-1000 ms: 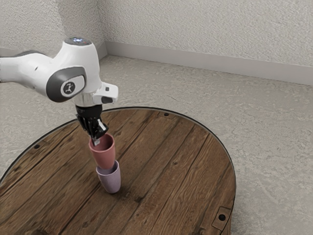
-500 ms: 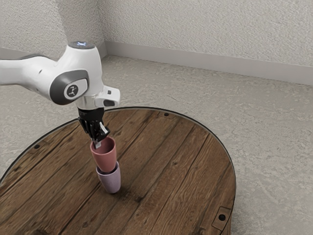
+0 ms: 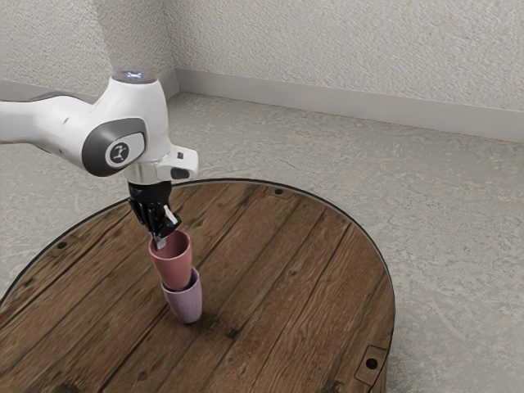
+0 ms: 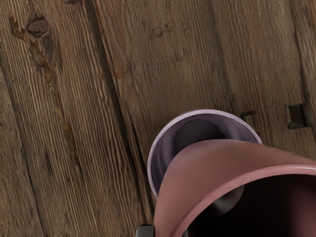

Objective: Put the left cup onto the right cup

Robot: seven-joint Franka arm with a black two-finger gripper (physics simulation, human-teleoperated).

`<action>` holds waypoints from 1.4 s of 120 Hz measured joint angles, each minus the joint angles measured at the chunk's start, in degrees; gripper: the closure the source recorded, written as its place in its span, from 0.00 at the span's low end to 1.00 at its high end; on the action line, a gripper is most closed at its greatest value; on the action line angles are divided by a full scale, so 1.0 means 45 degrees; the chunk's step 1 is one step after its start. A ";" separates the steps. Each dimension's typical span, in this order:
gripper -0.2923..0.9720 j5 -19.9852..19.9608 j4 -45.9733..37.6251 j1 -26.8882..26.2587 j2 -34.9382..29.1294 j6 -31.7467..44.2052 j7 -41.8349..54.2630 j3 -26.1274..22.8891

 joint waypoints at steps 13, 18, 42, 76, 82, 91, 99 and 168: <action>0.85 0.0000 -0.0018 0.0008 0.0028 0.0000 -0.0002 -0.0001; 0.85 0.0001 -0.0028 0.0010 0.0031 0.0000 -0.0002 -0.0001; 0.85 0.0001 -0.0057 0.0035 0.0042 0.0007 -0.0005 -0.0002; 0.85 0.0003 -0.0115 0.0111 0.0099 0.0022 -0.0009 -0.0002; 0.85 0.0002 -0.0116 0.0110 0.0102 0.0025 -0.0010 -0.0002; 0.79 -0.0025 -0.0117 0.0109 0.0103 0.0024 -0.0004 -0.0002; 0.68 -0.0035 -0.0117 0.0109 0.0111 0.0022 -0.0007 -0.0002; 0.26 -0.0110 -0.0093 0.0138 0.0181 0.0194 -0.0251 -0.0002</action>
